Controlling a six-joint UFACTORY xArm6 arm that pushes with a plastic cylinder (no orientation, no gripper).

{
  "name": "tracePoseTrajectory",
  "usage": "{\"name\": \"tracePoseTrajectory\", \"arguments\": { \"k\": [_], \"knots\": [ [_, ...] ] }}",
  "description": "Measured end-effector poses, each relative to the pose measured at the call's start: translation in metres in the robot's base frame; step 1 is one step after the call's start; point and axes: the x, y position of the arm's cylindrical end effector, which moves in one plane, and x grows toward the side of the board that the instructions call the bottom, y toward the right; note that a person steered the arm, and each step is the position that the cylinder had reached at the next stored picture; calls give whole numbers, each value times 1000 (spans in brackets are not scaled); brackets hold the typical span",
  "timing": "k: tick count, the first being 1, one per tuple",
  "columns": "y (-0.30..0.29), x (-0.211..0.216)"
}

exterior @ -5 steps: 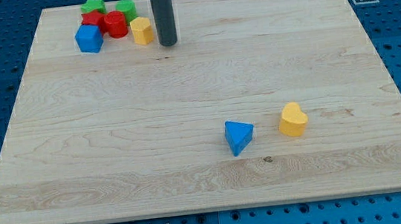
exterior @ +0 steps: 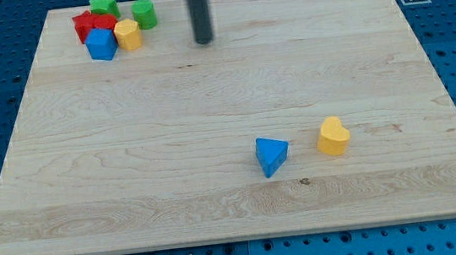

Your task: Push the yellow heart towards the group of blocks

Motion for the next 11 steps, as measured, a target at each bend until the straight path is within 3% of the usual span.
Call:
{"name": "tracePoseTrajectory", "arguments": {
  "k": [2,3,4,5,7,8,10,11],
  "knots": [
    [166,110],
    [198,180],
    [197,223],
    [156,226],
    [10,120],
    [-11,104],
    [45,162],
    [18,177]
  ]
}}
